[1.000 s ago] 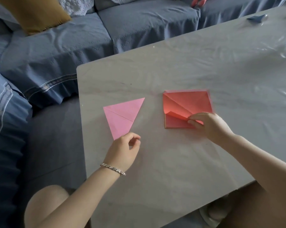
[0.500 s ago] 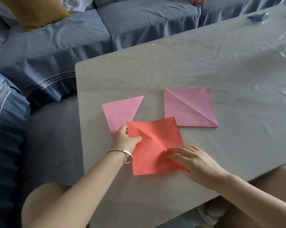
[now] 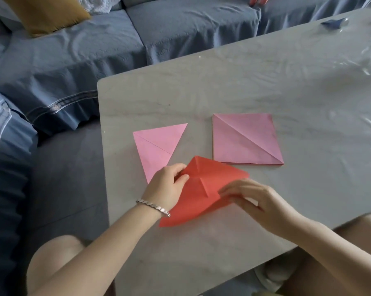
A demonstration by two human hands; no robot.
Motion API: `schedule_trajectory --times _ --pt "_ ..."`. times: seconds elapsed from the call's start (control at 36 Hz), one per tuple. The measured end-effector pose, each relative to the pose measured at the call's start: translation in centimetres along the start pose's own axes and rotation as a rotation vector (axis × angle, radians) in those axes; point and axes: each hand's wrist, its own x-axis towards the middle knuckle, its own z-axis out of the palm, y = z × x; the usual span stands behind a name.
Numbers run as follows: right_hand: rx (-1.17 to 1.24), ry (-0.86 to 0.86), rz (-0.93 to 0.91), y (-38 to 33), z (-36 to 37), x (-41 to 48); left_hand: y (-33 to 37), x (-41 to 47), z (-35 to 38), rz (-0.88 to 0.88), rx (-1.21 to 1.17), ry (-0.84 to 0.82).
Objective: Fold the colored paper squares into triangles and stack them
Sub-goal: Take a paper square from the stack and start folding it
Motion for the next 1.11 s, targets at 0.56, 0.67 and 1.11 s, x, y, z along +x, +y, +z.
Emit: schedule_trajectory --times 0.56,0.67,1.11 --pt "0.262 0.421 0.438 -4.1 1.2 2.3 3.4 -3.8 -0.7 0.158 -0.156 0.150" --pt "0.272 0.435 0.456 -4.9 1.5 2.7 3.8 -4.5 0.1 0.188 -0.195 0.244" --pt "0.481 0.537 0.455 -7.9 0.9 2.3 4.5 -5.6 -0.5 0.197 -0.342 0.368"
